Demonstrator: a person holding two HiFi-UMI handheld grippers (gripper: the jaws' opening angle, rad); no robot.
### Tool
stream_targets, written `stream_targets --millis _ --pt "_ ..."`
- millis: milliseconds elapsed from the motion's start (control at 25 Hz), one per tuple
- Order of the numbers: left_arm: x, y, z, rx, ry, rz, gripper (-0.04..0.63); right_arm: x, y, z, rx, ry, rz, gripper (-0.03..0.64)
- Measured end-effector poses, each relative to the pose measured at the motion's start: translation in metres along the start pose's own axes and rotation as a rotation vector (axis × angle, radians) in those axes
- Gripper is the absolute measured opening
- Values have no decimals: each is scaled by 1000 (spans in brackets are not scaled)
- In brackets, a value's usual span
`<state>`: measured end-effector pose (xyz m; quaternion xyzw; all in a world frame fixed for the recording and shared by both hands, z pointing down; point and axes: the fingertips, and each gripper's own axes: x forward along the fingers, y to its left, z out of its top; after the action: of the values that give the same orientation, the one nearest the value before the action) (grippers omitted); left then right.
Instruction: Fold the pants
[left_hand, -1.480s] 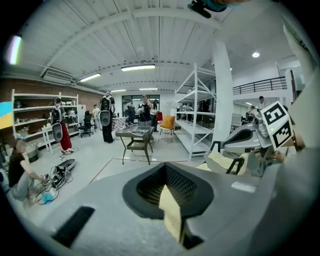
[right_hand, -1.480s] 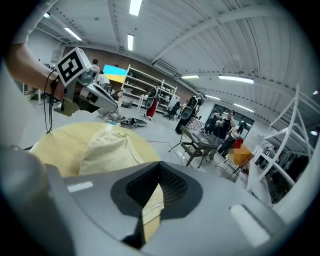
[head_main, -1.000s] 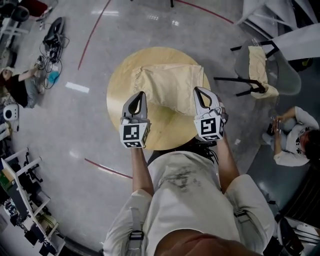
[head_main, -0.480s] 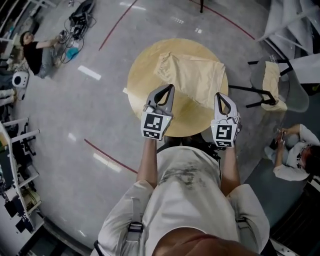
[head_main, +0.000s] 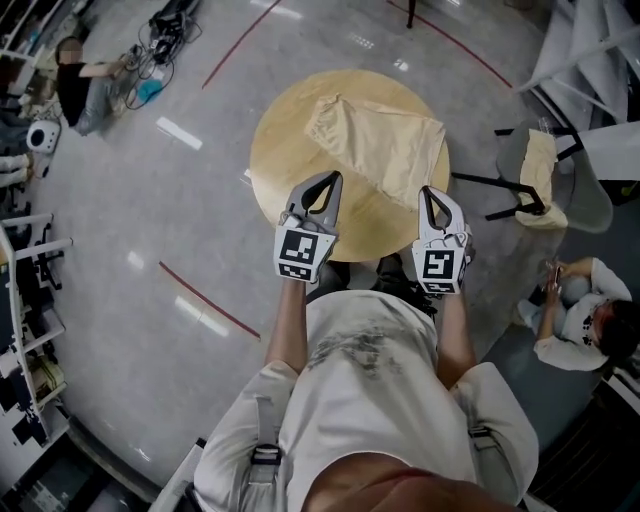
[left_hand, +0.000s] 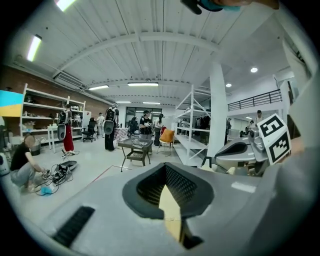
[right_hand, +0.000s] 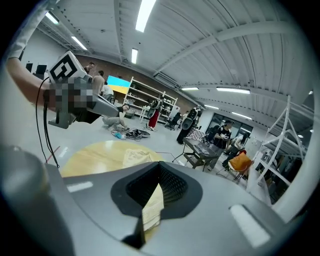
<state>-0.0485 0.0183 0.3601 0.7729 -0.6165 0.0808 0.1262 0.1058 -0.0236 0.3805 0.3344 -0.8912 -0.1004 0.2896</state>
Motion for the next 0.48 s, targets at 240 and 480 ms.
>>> stream_targets --millis 240,480 --pt "24 -36 3 -13 4 113 8 0 -37 -31 -20 -44 121 8" --pt "26 -63 8 -37 3 224 8 0 -55 -33 -76 -99 242 8"
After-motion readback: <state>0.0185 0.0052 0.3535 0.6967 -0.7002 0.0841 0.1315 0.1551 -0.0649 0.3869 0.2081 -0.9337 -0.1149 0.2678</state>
